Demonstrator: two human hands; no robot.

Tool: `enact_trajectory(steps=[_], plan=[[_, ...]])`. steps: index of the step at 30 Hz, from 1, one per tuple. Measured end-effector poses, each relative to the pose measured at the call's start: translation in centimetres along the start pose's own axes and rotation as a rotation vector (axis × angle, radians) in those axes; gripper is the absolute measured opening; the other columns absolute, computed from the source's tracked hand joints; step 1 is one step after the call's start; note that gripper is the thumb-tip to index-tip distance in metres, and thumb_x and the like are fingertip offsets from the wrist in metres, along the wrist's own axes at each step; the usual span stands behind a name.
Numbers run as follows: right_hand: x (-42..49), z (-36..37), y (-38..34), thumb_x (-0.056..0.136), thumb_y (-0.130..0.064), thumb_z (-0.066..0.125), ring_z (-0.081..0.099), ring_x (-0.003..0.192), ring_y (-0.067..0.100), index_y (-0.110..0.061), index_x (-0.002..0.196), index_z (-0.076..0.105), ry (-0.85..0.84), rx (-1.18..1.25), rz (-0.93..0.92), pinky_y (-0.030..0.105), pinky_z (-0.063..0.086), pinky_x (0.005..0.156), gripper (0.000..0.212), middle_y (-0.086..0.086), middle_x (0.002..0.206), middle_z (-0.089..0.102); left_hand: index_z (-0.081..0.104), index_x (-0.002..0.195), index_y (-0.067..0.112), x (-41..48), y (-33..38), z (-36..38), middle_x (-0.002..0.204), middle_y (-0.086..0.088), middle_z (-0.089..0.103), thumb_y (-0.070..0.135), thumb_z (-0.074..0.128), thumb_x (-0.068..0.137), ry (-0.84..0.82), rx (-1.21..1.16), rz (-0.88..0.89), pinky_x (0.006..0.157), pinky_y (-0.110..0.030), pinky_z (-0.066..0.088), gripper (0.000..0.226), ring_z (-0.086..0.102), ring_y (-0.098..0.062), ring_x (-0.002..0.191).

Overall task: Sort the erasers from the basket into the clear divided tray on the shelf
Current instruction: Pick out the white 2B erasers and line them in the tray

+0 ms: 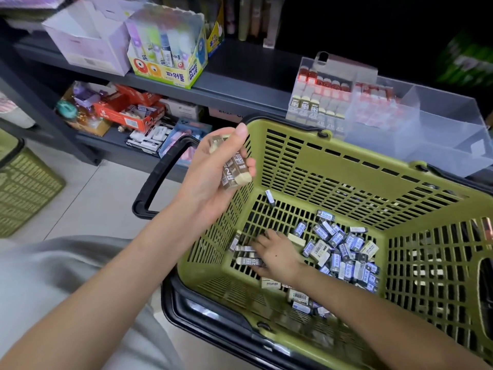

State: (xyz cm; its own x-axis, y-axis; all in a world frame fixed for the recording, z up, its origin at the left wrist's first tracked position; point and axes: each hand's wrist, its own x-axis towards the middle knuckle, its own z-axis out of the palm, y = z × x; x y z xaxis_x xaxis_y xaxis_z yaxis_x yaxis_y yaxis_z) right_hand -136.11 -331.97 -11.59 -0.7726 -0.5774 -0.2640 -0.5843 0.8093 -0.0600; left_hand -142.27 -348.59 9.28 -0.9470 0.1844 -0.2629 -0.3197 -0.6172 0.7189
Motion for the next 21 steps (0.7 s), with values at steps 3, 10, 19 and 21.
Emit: enact_trajectory(steps=[3,10,19,21], plan=[[-0.3,0.4,0.3,0.084,-0.048,0.056,0.047,0.105,0.026,-0.010,0.127,0.053,0.030,-0.003,-0.031,0.040,0.042,0.090,0.057,0.004,0.118,0.056,0.050,0.089,0.016,0.1,-0.1,0.0,0.064,-0.001,0.056,0.023,0.071,0.071,0.016,-0.012,-0.034,0.045,-0.021,0.048,0.029,0.057,-0.013,0.050],[-1.2,-2.2,0.7,0.080,-0.047,0.058,0.053,0.091,0.016,-0.012,0.110,0.064,0.211,0.380,0.221,0.033,0.050,0.082,0.047,0.000,0.096,0.065,0.052,0.084,0.013,0.3,-0.7,-0.4,0.063,-0.002,0.056,0.015,0.073,0.067,-0.002,-0.073,-0.162,0.042,-0.020,0.045,0.028,0.056,-0.013,0.050],[-4.9,-15.3,1.6,0.089,-0.004,0.057,0.058,0.057,0.013,-0.012,0.090,0.066,0.525,1.619,0.504,0.023,0.050,0.050,0.012,0.009,0.073,0.064,0.056,0.092,0.016,1.0,-2.2,0.1,0.071,-0.007,0.069,0.006,0.075,0.060,0.026,-0.026,-0.192,0.047,-0.022,0.048,0.039,0.066,-0.020,0.063],[-5.4,-17.7,1.6,0.088,-0.006,0.060,0.051,0.050,0.007,-0.021,0.085,0.065,0.621,1.561,0.467,0.019,0.043,0.046,0.016,-0.003,0.061,0.061,0.057,0.092,0.016,1.1,-2.5,1.1,0.076,-0.009,0.070,0.012,0.077,0.059,0.008,-0.018,-0.215,0.048,-0.023,0.049,0.038,0.069,-0.022,0.068]])
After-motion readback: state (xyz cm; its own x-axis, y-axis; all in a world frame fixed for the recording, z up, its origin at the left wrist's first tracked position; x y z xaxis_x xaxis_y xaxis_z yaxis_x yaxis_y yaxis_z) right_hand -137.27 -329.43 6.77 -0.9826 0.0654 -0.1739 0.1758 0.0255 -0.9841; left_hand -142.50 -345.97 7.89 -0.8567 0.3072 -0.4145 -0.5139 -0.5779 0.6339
